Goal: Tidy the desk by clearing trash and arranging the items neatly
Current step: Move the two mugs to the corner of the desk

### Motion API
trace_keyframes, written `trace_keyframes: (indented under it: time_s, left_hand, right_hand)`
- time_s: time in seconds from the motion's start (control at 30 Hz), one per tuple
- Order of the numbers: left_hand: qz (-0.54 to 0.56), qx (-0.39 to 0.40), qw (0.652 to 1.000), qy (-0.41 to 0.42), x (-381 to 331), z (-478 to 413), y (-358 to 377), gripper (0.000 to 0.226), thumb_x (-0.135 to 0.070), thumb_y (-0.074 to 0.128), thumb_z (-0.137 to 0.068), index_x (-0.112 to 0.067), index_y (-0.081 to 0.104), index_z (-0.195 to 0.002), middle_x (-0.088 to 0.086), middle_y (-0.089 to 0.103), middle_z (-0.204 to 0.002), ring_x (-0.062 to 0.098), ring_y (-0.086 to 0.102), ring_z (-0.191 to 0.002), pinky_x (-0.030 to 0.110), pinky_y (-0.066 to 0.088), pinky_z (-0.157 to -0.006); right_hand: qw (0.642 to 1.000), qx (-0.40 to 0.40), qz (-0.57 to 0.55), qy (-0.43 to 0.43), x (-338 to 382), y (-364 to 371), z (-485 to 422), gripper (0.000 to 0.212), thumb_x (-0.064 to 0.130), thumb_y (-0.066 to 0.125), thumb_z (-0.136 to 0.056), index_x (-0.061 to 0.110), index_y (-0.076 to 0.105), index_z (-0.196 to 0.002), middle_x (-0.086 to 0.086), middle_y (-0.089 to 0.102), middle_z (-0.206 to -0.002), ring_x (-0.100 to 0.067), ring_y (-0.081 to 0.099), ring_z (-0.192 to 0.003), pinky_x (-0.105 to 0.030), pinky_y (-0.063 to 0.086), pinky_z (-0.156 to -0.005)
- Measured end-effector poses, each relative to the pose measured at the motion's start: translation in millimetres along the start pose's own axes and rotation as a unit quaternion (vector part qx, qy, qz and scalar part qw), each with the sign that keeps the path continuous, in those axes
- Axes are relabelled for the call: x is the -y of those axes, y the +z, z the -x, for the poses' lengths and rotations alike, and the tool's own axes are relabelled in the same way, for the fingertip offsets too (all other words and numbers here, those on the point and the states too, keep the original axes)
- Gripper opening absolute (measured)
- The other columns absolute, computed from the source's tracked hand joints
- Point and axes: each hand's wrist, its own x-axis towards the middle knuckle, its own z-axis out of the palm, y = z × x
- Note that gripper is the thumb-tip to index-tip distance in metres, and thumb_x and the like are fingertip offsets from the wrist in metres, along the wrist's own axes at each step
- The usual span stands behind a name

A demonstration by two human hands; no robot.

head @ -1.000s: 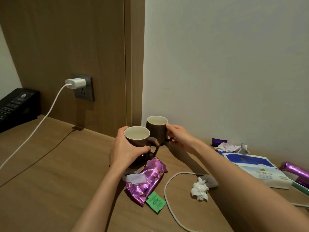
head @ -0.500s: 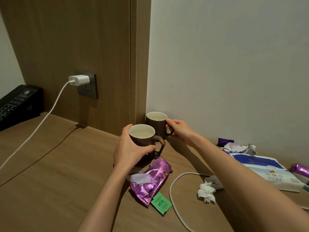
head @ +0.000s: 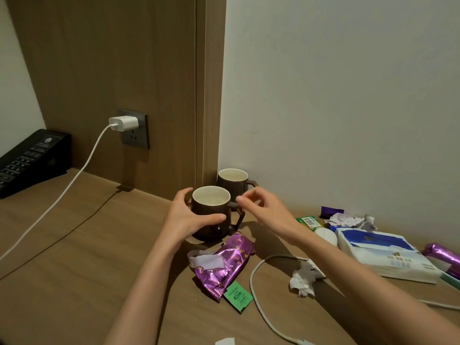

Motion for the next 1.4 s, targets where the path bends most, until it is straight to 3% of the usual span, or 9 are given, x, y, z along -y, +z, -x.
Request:
trace_keyframes:
  time_s: [0.13, 0.33, 0.7, 1.0, 1.07, 1.17, 1.23, 1.33, 1.4]
  left_hand:
    - [-0.002, -0.035, 0.999, -0.008, 0.4, 4.1, -1.7, 0.085, -0.022, 0.089, -0.056, -0.016, 0.045, -0.129, 0.007, 0.054, -0.131, 0.024, 0.054, -0.117, 0.039, 0.051, -0.091]
    - [-0.014, -0.087, 0.996, 0.02, 2.9, 6.5, 9.5, 0.08, -0.028, 0.088, -0.057, -0.018, 0.05, -0.127, 0.006, 0.058, -0.127, 0.023, 0.058, -0.111, 0.04, 0.055, -0.086]
    - [-0.012, -0.109, 0.992, 0.055, 8.8, 2.9, 16.3, 0.073, -0.022, 0.086, -0.062, -0.017, 0.054, -0.127, 0.004, 0.061, -0.125, 0.02, 0.058, -0.113, 0.026, 0.049, -0.079]
    - [-0.021, -0.107, 0.992, 0.061, 8.4, 4.9, 17.7, 0.072, -0.02, 0.084, -0.066, -0.015, 0.053, -0.13, 0.006, 0.059, -0.129, 0.021, 0.056, -0.116, 0.029, 0.049, -0.084]
    - [-0.032, -0.104, 0.992, 0.063, 8.1, 6.9, 18.4, 0.072, -0.02, 0.082, -0.068, -0.015, 0.05, -0.132, 0.006, 0.058, -0.13, 0.022, 0.055, -0.118, 0.033, 0.05, -0.088]
    - [-0.04, -0.104, 0.992, 0.063, 3.6, 13.2, 21.0, 0.076, -0.021, 0.079, -0.072, -0.017, 0.041, -0.138, 0.007, 0.049, -0.139, 0.024, 0.048, -0.125, 0.038, 0.047, -0.094]
    - [-0.057, -0.136, 0.987, 0.07, -2.2, 22.6, 22.2, 0.073, -0.025, 0.076, -0.076, -0.021, 0.038, -0.139, 0.005, 0.041, -0.143, 0.024, 0.041, -0.129, 0.04, 0.043, -0.099]
    - [-0.078, -0.184, 0.972, 0.125, -13.2, 42.4, 19.8, 0.053, -0.026, 0.068, -0.083, -0.022, 0.047, -0.132, 0.003, 0.045, -0.137, 0.02, 0.04, -0.126, 0.034, 0.042, -0.096]
    - [-0.104, -0.16, 0.968, 0.163, -20.1, 56.3, 17.0, 0.04, -0.027, 0.062, -0.087, -0.025, 0.052, -0.125, 0.001, 0.049, -0.13, 0.018, 0.042, -0.122, 0.031, 0.042, -0.092]
  right_hand:
    - [0.999, 0.002, 0.038, -0.018, 2.2, 5.8, 7.3, 0.021, 0.031, 0.065, -0.088, 0.019, 0.059, -0.103, 0.004, 0.062, -0.097, -0.007, 0.06, -0.081, -0.016, 0.047, -0.065]
    - [0.998, -0.042, 0.052, -0.018, -2.2, 8.1, -0.3, 0.012, 0.023, 0.065, -0.089, 0.019, 0.058, -0.098, 0.002, 0.063, -0.09, -0.013, 0.063, -0.08, -0.025, 0.055, -0.069]
    - [0.998, -0.054, 0.042, -0.004, -13.3, 4.0, -13.3, 0.013, 0.021, 0.064, -0.089, 0.015, 0.06, -0.1, -0.003, 0.065, -0.094, -0.013, 0.065, -0.079, -0.018, 0.053, -0.064]
    - [0.997, -0.067, 0.027, -0.004, -11.4, 6.6, -7.2, 0.014, 0.019, 0.062, -0.091, 0.014, 0.06, -0.104, -0.003, 0.065, -0.098, -0.011, 0.064, -0.081, -0.016, 0.052, -0.065]
    - [0.998, -0.056, 0.019, 0.009, -8.2, 4.1, -3.7, 0.02, 0.018, 0.059, -0.092, 0.012, 0.061, -0.111, -0.005, 0.066, -0.106, -0.012, 0.065, -0.087, -0.02, 0.055, -0.072]
    - [0.999, -0.033, 0.02, 0.027, -3.0, -6.7, 9.1, 0.032, 0.022, 0.058, -0.093, 0.017, 0.059, -0.125, -0.003, 0.062, -0.124, -0.017, 0.063, -0.105, -0.038, 0.055, -0.091]
    - [0.999, -0.02, 0.033, 0.023, 1.1, -18.3, 25.2, 0.035, 0.025, 0.058, -0.093, 0.022, 0.057, -0.128, 0.001, 0.059, -0.128, -0.016, 0.06, -0.109, -0.041, 0.054, -0.093]
    - [0.998, -0.006, 0.066, 0.004, 4.0, -38.0, 54.8, 0.031, 0.026, 0.057, -0.093, 0.026, 0.059, -0.124, 0.007, 0.06, -0.125, -0.009, 0.06, -0.106, -0.032, 0.054, -0.089]
    - [0.996, -0.007, 0.088, -0.008, 3.2, -49.9, 76.0, 0.029, 0.026, 0.057, -0.093, 0.026, 0.061, -0.122, 0.011, 0.06, -0.121, -0.005, 0.059, -0.103, -0.022, 0.052, -0.083]
